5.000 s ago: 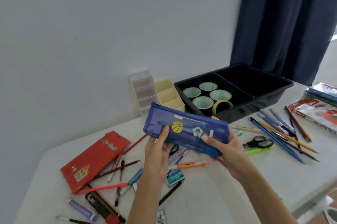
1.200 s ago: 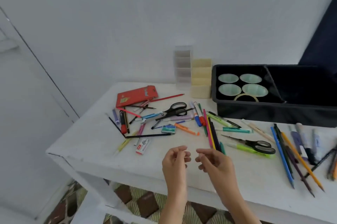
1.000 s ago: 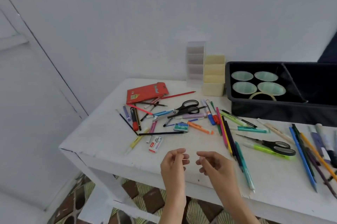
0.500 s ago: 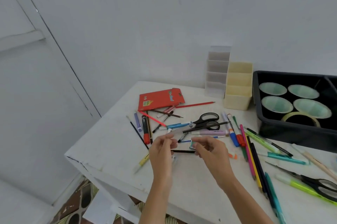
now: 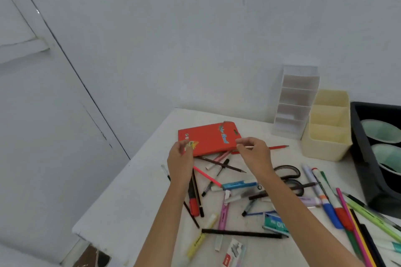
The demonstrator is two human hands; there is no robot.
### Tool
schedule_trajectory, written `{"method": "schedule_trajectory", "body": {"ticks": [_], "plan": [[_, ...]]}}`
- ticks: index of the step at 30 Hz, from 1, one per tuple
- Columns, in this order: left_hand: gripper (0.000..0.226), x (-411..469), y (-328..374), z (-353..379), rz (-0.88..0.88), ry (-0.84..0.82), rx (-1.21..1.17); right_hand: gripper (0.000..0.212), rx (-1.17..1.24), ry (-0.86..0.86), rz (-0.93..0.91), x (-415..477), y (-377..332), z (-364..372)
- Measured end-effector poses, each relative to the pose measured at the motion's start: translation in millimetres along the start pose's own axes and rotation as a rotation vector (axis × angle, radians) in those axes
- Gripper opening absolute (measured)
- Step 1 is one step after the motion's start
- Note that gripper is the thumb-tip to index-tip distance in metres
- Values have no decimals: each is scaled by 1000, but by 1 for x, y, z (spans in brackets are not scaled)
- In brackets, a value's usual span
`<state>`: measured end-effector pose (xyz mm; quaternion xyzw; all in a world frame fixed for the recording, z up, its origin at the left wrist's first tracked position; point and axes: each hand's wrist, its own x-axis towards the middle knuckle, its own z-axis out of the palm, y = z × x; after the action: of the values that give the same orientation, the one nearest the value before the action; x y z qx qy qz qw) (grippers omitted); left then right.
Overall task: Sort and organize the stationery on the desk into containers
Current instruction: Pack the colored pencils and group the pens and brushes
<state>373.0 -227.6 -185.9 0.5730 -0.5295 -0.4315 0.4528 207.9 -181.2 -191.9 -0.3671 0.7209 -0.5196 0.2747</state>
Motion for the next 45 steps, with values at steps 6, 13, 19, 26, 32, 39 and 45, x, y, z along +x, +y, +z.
{"method": "schedule_trajectory", "body": {"ticks": [6, 13, 19, 26, 32, 39, 45], "plan": [[40, 60, -18, 6, -32, -94, 149, 48, -226, 4, 134, 51, 13, 30], [45, 81, -22, 2, -74, -83, 30, 52, 11, 123, 164, 54, 9, 34], [48, 74, 10, -7, -39, -124, -241, 41, 361, 79, 121, 32, -17, 7], [43, 36, 36, -17, 87, -221, -326, 38, 450, 70, 62, -12, -30, -46], [36, -22, 18, -13, 148, -212, -245, 36, 317, 57, 91, -60, -7, -73], [27, -95, -13, -20, 177, -235, -347, 17, 462, 9, 71, -118, 36, -102], [27, -144, -32, -26, -88, -290, -648, 17, 352, 113, -40, -164, 69, -124]]}}
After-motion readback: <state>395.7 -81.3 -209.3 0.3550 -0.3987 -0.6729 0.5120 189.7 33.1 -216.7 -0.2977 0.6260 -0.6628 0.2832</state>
